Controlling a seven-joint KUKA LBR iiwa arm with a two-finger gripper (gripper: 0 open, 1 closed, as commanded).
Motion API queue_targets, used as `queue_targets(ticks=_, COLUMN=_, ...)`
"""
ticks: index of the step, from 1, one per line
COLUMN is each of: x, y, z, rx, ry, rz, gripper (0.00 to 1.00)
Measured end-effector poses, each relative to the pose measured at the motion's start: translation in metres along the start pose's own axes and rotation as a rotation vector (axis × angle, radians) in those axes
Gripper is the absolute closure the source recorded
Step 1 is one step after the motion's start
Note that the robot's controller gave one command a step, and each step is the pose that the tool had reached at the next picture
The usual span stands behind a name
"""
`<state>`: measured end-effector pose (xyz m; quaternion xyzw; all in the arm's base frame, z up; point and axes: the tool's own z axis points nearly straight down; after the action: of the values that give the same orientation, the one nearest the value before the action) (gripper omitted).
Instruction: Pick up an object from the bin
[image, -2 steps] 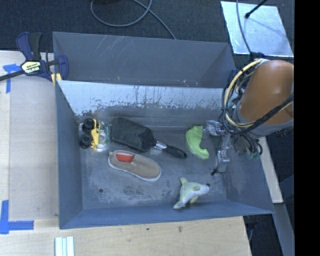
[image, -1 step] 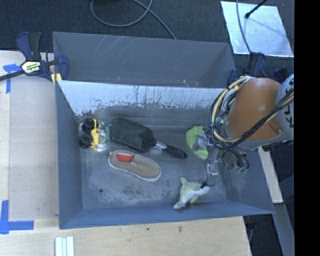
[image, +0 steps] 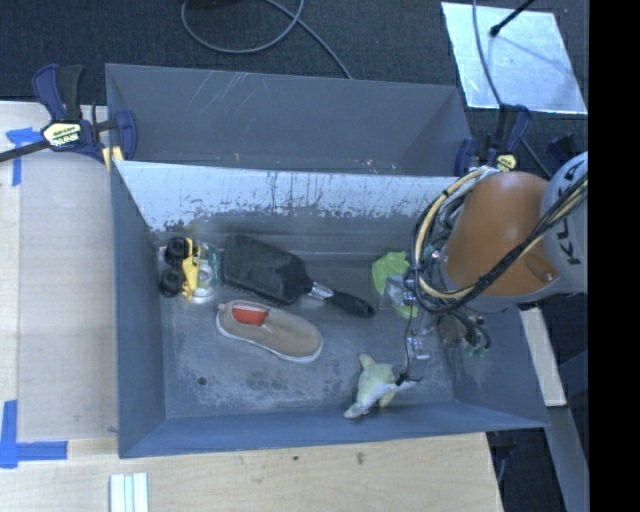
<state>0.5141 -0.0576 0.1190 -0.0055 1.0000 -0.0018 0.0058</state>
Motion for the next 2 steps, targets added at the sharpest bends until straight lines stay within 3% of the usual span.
queue_targets(ticks=1, x=0.0240, y=0.0150, z=0.0464, rx=-0.005, ry=0.010, rz=-0.062, gripper=1.00)
queue_targets(ticks=2, x=0.0240, y=0.0150, z=0.0464, rx=-0.005, ry=0.010, rz=-0.063, gripper=1.00)
